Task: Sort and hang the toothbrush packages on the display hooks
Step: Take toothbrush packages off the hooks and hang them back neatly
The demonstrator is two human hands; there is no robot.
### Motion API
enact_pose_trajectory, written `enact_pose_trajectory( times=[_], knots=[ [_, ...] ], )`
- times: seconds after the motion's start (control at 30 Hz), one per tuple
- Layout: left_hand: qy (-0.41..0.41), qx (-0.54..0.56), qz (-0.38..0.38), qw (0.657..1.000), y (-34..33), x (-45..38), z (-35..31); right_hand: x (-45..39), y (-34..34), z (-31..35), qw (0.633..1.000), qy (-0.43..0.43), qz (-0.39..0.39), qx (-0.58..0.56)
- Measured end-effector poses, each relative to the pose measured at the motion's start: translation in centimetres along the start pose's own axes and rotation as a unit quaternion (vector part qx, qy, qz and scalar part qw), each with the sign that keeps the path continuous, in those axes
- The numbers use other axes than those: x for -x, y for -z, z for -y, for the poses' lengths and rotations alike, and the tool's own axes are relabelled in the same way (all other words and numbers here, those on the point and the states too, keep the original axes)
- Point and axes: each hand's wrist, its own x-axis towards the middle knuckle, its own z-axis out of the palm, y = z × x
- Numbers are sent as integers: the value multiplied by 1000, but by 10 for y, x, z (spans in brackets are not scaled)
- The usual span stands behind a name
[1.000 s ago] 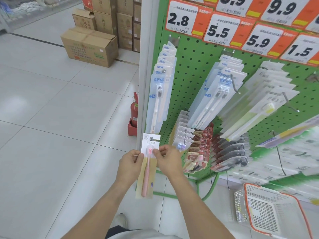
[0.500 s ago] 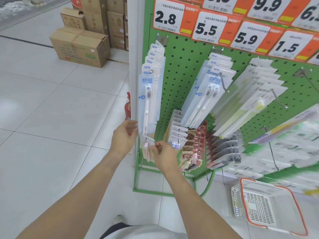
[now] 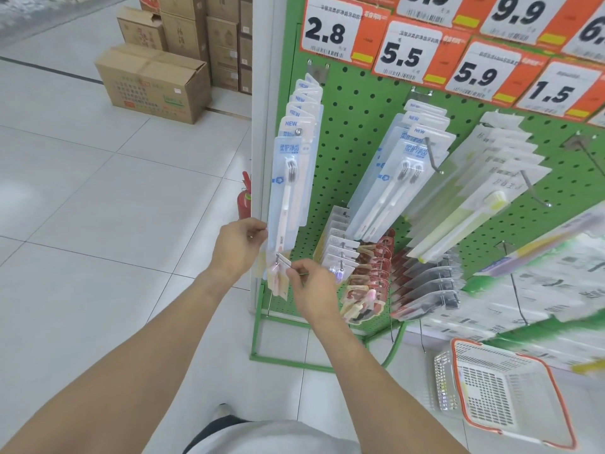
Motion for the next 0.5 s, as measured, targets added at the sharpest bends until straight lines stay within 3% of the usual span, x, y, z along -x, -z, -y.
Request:
enact_pose_trajectory(
  times=[0.23,0.5],
  knots=[
    [-12,-35,-82,996,16,24,-5,0,-2,1,999,3,-31,-9],
    [75,81,-153,982,41,85,-5,17,6,0,998,43,-55,-1]
  ],
)
